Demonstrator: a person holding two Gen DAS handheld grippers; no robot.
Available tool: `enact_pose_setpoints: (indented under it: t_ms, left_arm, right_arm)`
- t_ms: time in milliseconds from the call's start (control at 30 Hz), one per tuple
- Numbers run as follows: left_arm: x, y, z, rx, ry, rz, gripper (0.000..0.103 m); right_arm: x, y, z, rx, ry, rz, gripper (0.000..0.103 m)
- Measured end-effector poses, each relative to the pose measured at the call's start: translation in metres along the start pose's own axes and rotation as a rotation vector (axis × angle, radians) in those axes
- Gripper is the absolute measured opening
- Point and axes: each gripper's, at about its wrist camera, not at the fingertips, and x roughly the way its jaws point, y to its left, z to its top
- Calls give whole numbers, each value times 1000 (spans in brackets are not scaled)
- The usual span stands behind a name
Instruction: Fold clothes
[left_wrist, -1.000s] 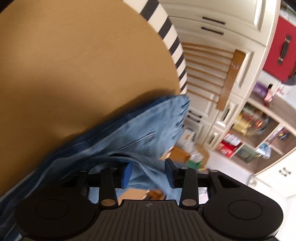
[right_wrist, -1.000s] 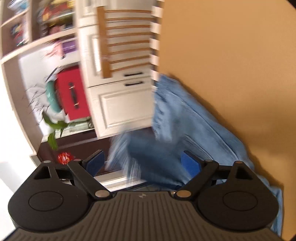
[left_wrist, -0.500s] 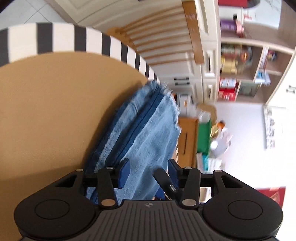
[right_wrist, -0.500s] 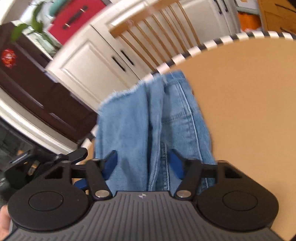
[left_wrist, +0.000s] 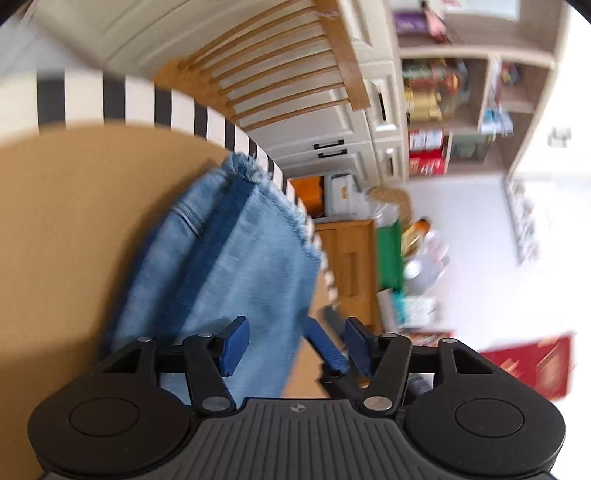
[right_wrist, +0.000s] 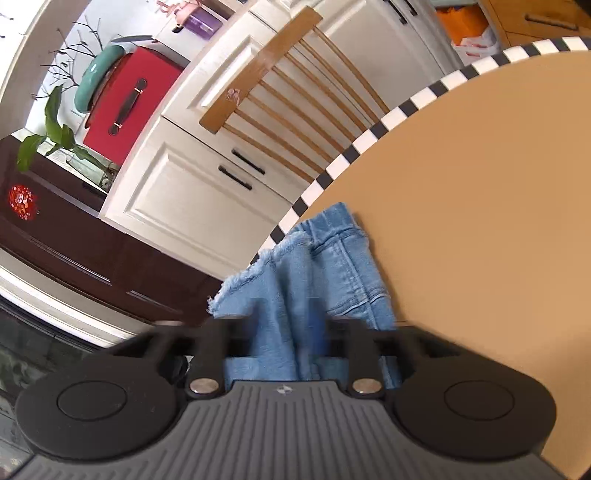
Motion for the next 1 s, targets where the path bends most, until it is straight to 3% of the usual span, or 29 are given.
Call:
enact_pose_setpoints:
  t_ms: [33,67,133,233,333,467,567,700,767,833,933,1000]
  left_arm:
    - [-4,-2,1,66,1,42,66]
    - [-4,-7,3,128,5,64,66]
    - [-8,-14,3,227,-11,85,72]
    - [-19,-21,-8,331,-40,96,89]
    - [-17,-29,-19,410,-27,176,98]
    - [-17,-51,-28,431,-65,202,98]
    - [-42,-61,-33,462,-108,185,99]
    - [-63,-73,-41,555,-118,193,102]
    - [-67,-85,-47,632,-134,223,102]
    - [-66,-93,-53,699,-146,239,102]
    - [-55,-102,-55,759,-155,256,102]
    - [-53,-99,-54,759,-152,250,102]
  right_arm:
    - [-2,-2,-3,-21,-15,-1,71]
    - [-3,-4,-6,-41,-30,-2,79]
    - [0,-15,-14,-13,13,-59,85]
    - [-4,-24,-20,-12,-13,-35,99]
    - [0,-15,-16,-51,38,-68,103]
    - [-4,23,-4,-197,100,-308,102]
    - [-50,62,-8,-342,-84,-358,102]
    - [-104,87,-38,-422,-497,-430,103]
    - [-109,89,-49,-540,-527,-424,102]
    - [-109,85,-57,-642,-492,-345,102]
    - [-110,76,-55,-572,-383,-121,102]
    - [-100,70,-50,-475,-256,-42,94]
